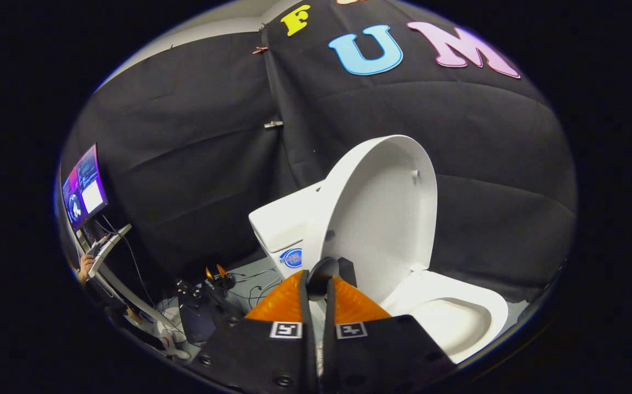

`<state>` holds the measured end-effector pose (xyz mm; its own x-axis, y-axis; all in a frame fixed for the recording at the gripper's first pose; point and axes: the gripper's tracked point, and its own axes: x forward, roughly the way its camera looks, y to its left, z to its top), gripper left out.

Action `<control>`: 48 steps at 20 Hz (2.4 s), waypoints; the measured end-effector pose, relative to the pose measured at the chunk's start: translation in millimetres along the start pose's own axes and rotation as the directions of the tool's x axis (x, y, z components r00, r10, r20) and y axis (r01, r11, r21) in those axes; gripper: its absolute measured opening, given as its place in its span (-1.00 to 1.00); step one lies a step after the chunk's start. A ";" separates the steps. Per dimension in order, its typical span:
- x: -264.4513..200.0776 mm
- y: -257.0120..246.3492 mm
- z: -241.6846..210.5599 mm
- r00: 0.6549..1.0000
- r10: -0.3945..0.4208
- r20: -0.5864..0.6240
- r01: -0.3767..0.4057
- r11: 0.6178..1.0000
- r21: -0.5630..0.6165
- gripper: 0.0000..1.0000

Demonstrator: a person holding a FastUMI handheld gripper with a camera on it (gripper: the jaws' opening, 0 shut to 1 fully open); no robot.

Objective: Open the toilet lid.

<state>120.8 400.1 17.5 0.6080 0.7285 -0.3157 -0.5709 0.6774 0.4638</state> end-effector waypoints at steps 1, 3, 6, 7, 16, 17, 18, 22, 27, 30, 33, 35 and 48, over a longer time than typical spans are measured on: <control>5.7 5.6 -3.3 1.000 0.002 -0.008 -0.002 1.000 -0.013 -0.71; 13.5 11.5 -2.0 1.000 -0.005 -0.001 0.005 0.998 -0.055 -0.59; 22.4 30.8 -5.8 0.999 0.030 -0.014 -0.031 0.997 -0.069 -0.19; 24.2 36.6 -2.3 0.999 0.038 -0.002 -0.038 0.996 -0.075 0.04; 14.0 42.1 14.0 0.995 0.019 0.103 -0.005 0.990 -0.139 0.99; 9.1 41.5 16.0 0.994 0.017 0.110 -0.001 0.990 -0.143 0.99; 2.8 39.0 19.3 0.993 0.008 0.121 0.010 0.989 -0.147 0.99; -32.8 9.5 30.1 0.979 -0.055 0.195 0.085 0.985 -0.152 1.00; -99.3 -68.0 36.4 0.924 -0.244 0.294 0.309 0.930 -0.200 0.99; -150.0 -96.8 45.8 0.890 -0.298 0.346 0.371 0.913 -0.167 0.99; -204.1 -136.3 42.4 0.843 -0.386 0.375 0.453 0.885 -0.109 0.98; -242.6 -164.7 41.6 0.803 -0.435 0.407 0.511 0.854 -0.095 0.98; -374.1 -250.1 -21.9 0.609 -0.653 0.451 0.677 0.724 0.133 0.98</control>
<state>24.1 -39.6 1.5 0.9915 -0.0445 -0.1221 0.0721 0.9701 0.2318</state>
